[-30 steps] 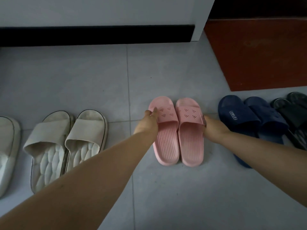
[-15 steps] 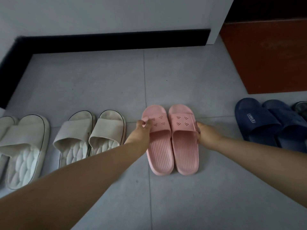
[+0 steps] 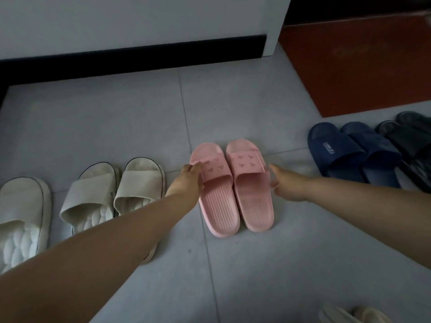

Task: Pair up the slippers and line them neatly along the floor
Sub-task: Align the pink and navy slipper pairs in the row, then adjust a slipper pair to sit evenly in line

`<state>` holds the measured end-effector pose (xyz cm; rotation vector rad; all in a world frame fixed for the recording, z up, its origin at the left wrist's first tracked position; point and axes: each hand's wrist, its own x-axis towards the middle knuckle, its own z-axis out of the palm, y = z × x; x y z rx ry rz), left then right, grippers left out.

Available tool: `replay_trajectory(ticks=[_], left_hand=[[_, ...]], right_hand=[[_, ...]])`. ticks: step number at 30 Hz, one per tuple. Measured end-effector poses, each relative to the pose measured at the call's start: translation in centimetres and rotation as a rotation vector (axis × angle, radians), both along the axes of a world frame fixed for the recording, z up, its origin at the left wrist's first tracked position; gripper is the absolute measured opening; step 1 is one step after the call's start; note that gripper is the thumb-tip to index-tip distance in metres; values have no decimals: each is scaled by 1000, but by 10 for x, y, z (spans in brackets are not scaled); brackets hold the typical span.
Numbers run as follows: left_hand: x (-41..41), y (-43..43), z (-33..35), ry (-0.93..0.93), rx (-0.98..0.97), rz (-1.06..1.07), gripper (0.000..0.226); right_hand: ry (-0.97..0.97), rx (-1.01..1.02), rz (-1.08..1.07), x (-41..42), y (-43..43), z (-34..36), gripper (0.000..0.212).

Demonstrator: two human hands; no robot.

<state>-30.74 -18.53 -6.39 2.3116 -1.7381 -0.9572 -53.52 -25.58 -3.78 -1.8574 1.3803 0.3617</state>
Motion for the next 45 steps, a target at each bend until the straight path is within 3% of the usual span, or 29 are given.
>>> replay_trajectory(ticks=[4,11,15,18,22,24,27,30,33,36,40,45], left_hand=[[-9,-14,14,-101,-65,-66,74],[-93,-26,27,-9,-162,-222,70],[-155,-26,26,70,-107,-267,70],[-198,-39,26,145,-92,-212,69],[-247,-71,20,142,-76,-150,70],[-268,-92,16,177,-27,-78,73],[-301,-124,8,282,122,48,80],[-321,-132,-2,286,194,225,78],[-312,-119,-2,219,188,385,70],[-286,-104,0,107,157,383,61],[-261,-99,-5,-13,112,294,60],[-253,-90,-15,-7,41,304,59]], right_hand=[[120,-27,-104,-41,14,19,59],[256,-105,-305,-169,37,47,19],[279,-111,-454,-234,30,43,36],[137,-106,-554,-255,-6,23,44],[95,-329,-657,-265,-72,-8,68],[222,-366,-541,-270,-99,-21,75],[397,-359,-215,-275,-132,-38,66],[381,-381,-28,-268,-144,-44,59],[276,-244,45,-254,-134,-39,61],[173,-160,69,-237,-120,-39,66],[118,-208,23,-220,-117,-43,77],[117,-216,60,-216,-117,-38,83]])
